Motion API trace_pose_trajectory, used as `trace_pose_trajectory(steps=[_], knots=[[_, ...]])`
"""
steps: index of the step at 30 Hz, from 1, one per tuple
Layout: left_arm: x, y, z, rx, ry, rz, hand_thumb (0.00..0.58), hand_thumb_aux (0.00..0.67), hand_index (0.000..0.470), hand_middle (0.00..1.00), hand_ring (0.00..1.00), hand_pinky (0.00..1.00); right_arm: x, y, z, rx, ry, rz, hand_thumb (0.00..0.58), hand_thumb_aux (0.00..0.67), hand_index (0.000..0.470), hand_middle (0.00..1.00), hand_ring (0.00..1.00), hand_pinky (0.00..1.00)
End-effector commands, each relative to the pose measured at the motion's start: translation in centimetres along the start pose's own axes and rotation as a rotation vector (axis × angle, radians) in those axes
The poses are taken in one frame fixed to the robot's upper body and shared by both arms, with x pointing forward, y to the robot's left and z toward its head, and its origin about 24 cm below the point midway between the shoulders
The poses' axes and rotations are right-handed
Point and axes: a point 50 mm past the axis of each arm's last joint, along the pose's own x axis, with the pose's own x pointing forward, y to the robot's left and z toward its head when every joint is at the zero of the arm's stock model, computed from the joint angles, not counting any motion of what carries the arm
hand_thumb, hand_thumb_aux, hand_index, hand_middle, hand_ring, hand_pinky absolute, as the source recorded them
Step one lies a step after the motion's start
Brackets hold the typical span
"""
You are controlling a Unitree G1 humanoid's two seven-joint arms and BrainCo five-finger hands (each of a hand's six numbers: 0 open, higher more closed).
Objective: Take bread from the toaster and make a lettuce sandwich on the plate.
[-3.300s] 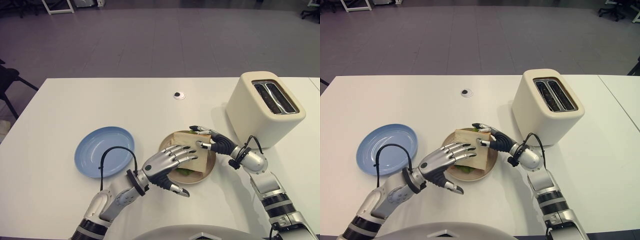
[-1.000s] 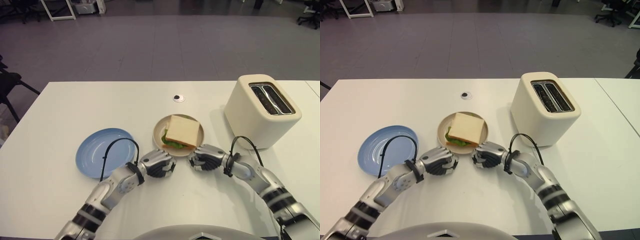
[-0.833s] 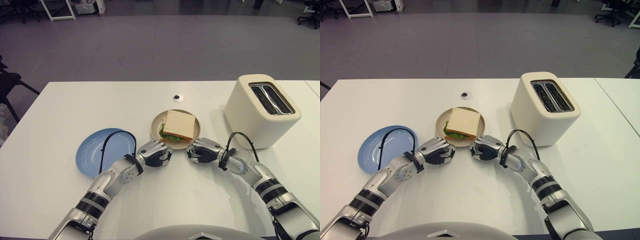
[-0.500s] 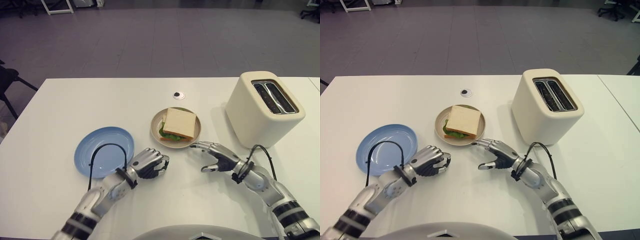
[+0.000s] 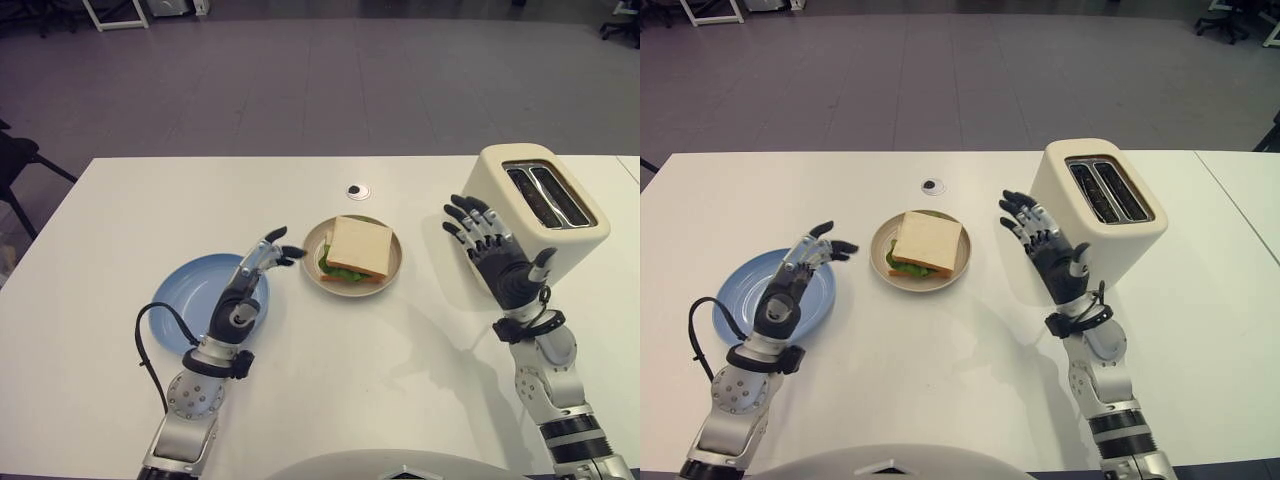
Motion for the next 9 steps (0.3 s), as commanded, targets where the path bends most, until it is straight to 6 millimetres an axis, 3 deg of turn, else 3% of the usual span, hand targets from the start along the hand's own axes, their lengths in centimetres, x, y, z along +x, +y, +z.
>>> trace_pose_trajectory(steps=[1,9], knots=[[-0.25,0.07,-0.38,-0.031,0.029,0.004,0.000,0.000,0.000,0.00,0.00,0.00,0.37,-0.79,0.56,0.055,-0.030,-0.015,0.000,0.000,0.000,0.00,0.00,0.00],[-0.27,-0.33,-0.44,-0.108,0.027,-0.020,0.000,0.000,0.000,0.00,0.00,0.00,0.41,-0.71,0.32,0.056,-0.020,0.008,0.000,0.000,0.000,0.00,0.00,0.00]])
